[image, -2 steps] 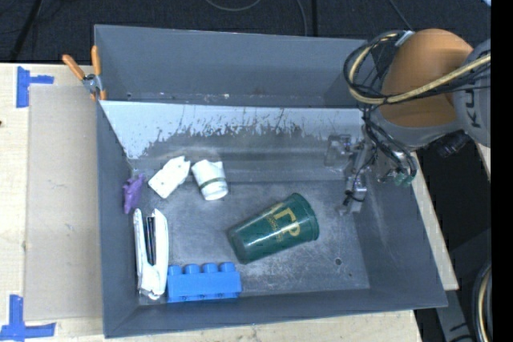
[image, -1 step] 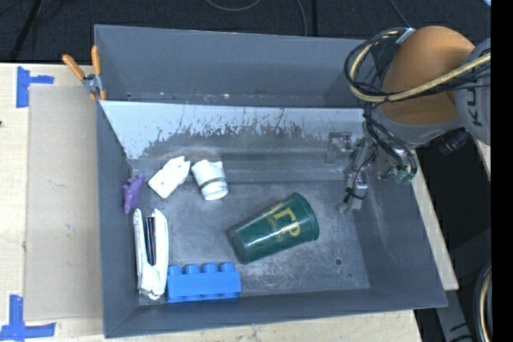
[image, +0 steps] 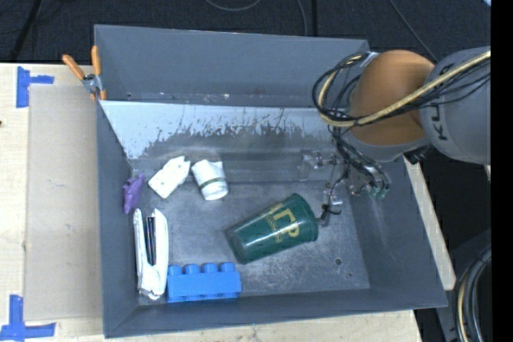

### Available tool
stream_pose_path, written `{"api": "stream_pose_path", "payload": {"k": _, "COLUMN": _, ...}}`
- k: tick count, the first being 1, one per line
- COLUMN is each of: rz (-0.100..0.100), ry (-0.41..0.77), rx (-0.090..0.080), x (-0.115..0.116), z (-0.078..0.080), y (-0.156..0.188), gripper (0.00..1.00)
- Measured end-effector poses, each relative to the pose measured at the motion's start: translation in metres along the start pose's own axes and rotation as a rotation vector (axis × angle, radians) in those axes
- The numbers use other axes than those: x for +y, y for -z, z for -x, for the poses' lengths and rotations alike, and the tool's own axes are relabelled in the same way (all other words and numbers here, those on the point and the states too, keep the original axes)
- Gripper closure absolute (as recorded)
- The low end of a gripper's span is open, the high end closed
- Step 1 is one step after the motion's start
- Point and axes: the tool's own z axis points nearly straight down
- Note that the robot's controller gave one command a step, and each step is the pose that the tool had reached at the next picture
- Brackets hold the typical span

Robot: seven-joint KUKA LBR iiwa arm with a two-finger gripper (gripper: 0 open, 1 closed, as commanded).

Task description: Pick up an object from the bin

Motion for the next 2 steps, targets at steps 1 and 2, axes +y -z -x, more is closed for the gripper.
{"api": "stream_pose_path", "payload": {"k": 1, "rz": 0.001, "ry": 0.061, "rx": 0.004, "x": 0.026, "z": -0.005, "y": 0.007, "gripper": 0.0}}
{"api": "stream_pose_path", "payload": {"k": 2, "rz": 0.001, "ry": 0.142, "rx": 0.002, "x": 0.07, "z": -0.026, "y": -0.005, "gripper": 0.0}}
